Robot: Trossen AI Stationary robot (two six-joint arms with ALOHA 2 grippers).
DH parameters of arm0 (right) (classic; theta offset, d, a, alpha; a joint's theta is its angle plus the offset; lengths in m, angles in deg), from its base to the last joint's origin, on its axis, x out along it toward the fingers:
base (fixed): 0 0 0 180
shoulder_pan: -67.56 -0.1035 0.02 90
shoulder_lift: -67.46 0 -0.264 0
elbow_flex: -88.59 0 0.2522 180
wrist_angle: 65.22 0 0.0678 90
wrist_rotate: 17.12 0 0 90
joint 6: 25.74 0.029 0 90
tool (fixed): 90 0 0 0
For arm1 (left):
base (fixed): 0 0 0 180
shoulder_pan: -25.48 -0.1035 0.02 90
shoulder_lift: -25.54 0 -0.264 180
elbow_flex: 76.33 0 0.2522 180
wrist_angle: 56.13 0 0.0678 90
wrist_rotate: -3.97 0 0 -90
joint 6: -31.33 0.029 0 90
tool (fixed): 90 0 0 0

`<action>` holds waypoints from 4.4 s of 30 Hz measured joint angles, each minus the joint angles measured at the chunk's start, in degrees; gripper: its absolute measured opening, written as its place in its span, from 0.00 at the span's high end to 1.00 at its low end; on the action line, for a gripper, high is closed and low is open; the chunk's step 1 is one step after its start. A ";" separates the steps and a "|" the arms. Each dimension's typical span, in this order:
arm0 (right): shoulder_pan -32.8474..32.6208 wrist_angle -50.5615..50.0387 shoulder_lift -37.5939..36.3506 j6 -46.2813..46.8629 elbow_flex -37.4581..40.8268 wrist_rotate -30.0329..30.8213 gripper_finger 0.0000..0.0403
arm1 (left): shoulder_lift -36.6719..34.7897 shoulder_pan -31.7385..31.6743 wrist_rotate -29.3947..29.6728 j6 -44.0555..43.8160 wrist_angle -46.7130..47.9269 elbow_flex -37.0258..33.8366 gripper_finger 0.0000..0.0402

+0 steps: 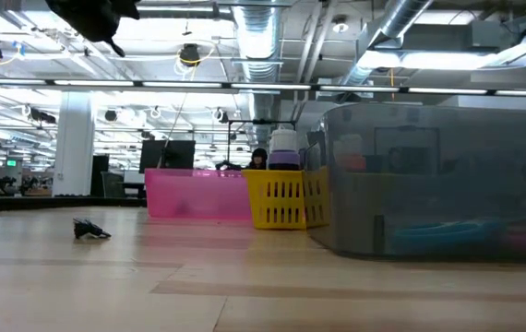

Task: Pick & Place Paint Supplies
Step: Put the eyeshadow brush into the red bin

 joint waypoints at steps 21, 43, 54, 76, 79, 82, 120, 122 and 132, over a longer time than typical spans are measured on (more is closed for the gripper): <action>6.95 -12.44 -2.41 9.34 0.00 -0.30 0.99 | -4.23 10.55 37.07 89.36 37.13 -0.04 0.62; 9.68 -18.24 -0.92 16.34 0.11 -6.93 0.99 | -4.23 11.45 33.46 109.09 42.08 0.00 0.67; 10.35 -17.58 5.70 17.50 -2.80 -10.60 0.99 | -4.26 10.56 31.59 109.07 44.04 0.03 0.71; 9.90 -20.35 6.42 15.82 -6.12 -11.89 0.99 | -4.26 10.51 32.10 108.87 41.36 0.04 0.76; 9.75 -20.14 6.42 15.80 -6.12 -11.89 0.99 | -4.26 10.31 31.81 108.87 39.97 0.02 0.76; 9.72 -20.18 6.45 15.80 -6.12 -11.89 0.99 | -4.26 9.65 31.43 108.87 39.68 0.02 0.77; 10.35 -18.87 3.76 12.68 -6.10 -12.09 0.55 | -4.28 -4.16 41.75 85.12 37.82 0.07 0.98; 10.41 -18.76 2.84 11.97 -6.11 -12.07 0.55 | -4.26 -6.40 40.39 81.28 42.08 0.61 0.98; 10.41 -20.70 -4.53 8.68 -6.12 -12.01 0.60 | -4.26 -18.53 22.95 46.05 82.59 25.71 0.98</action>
